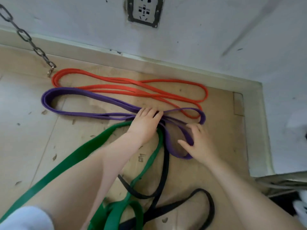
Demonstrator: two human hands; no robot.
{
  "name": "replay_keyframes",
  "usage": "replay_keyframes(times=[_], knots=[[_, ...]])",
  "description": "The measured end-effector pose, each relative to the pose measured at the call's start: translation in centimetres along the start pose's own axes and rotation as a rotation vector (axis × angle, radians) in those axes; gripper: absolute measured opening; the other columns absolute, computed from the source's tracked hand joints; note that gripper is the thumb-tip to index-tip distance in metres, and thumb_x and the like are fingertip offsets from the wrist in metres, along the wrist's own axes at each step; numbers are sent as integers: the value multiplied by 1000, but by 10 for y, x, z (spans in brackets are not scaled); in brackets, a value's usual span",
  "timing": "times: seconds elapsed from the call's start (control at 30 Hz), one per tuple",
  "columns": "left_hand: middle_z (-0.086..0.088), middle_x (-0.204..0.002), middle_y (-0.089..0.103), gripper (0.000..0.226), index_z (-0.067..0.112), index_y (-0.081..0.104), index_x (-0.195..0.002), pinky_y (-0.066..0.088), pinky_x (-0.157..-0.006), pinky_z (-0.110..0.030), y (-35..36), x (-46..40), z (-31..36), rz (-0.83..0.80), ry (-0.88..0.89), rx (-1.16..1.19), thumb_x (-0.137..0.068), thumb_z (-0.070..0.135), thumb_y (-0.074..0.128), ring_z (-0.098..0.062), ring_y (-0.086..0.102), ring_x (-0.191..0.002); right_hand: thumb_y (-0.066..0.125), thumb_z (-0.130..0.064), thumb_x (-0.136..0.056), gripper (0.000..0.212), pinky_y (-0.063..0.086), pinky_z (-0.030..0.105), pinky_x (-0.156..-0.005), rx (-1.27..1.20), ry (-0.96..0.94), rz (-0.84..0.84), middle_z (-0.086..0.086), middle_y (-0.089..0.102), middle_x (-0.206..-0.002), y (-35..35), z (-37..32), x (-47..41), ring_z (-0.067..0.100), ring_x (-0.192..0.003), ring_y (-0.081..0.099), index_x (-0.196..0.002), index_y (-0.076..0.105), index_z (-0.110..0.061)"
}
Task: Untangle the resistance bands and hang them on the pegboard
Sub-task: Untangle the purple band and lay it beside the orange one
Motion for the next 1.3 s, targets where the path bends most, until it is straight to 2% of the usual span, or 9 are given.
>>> replay_keyframes(times=[0.27, 0.4, 0.57, 0.67, 0.73, 0.87, 1.1, 1.2, 1.3], knots=[[-7, -141, 39, 50, 15, 31, -139, 12, -114, -36, 1, -8, -2, 3, -43, 23, -91, 7, 42, -29, 35, -130, 65, -20, -84, 73, 27, 50, -109, 274, -59, 126, 15, 27, -150, 6, 3, -17, 36, -136, 24, -146, 27, -13], [-8, -141, 41, 53, 13, 32, -139, 3, -115, -35, 3, -7, -5, -42, -38, 57, -88, 10, 45, -26, 33, -133, 83, -12, -62, 84, 25, 53, -107, 429, -83, 182, 19, 53, -129, 2, -3, -31, 34, -125, 36, -136, 42, -9], [-10, -125, 56, 49, 9, 42, -131, 9, -114, -38, -6, -5, -7, 85, -30, 193, -83, 14, 54, -27, 47, -123, 48, -3, -86, 37, -14, 45, -110, 622, -213, 63, 14, 41, -140, -4, -15, -29, 31, -140, 21, -123, 48, -7], [-10, -106, 65, 29, 12, 56, -105, 22, -109, -49, -10, 4, -6, 229, 113, 227, -77, 8, 63, -31, 61, -104, 51, 1, -79, 30, 11, 44, -115, 617, -253, 228, 11, 65, -100, -26, -25, -13, 31, -110, 56, -107, 58, -5], [-12, -103, 66, 22, 12, 60, -97, 24, -105, -49, -8, 9, -9, 244, 147, 238, -77, 6, 67, -33, 63, -100, 62, -7, -77, 20, 35, 40, -94, 573, -266, 268, 6, 67, -80, -28, -23, -7, 29, -82, 63, -97, 62, -8], [-17, -106, 67, 24, 6, 66, -104, 33, -100, -53, -5, 5, -8, 222, 122, 207, -80, 10, 62, -36, 65, -97, 54, -33, -91, 33, 40, 39, -84, 382, -66, -52, 11, 65, -108, 4, 11, -19, 31, -100, 60, -114, 54, -9], [-17, -114, 64, 25, 5, 64, -111, 32, -105, -51, -4, -3, -12, 200, 84, 166, -88, 11, 59, -36, 60, -105, 65, -56, -75, 65, 48, 42, -89, 195, -277, 94, 11, 58, -123, 1, -50, 7, 30, -109, 57, -121, 55, -12], [-13, -120, 61, 27, 8, 60, -117, 30, -106, -41, -5, -10, -13, 178, 57, 169, -95, 18, 47, -33, 54, -111, 79, -26, -69, 44, 53, 39, -76, 310, -260, 82, 13, 63, -112, 12, -49, 6, 31, -96, 64, -105, 62, -8], [-13, -116, 62, 28, 7, 61, -117, 32, -100, -36, -13, -16, -16, 205, 13, 205, -97, 17, 43, -33, 55, -108, 63, -7, -83, 35, 50, 39, -75, 217, -137, 113, 14, 62, -111, -5, -36, -10, 32, -98, 60, -117, 54, -8]])
Point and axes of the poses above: each hand's wrist, its own x-axis away from the middle knuckle, its own y-axis out of the palm, z = x × y, the point moved 10 cm from there along -x, towards the middle knuckle
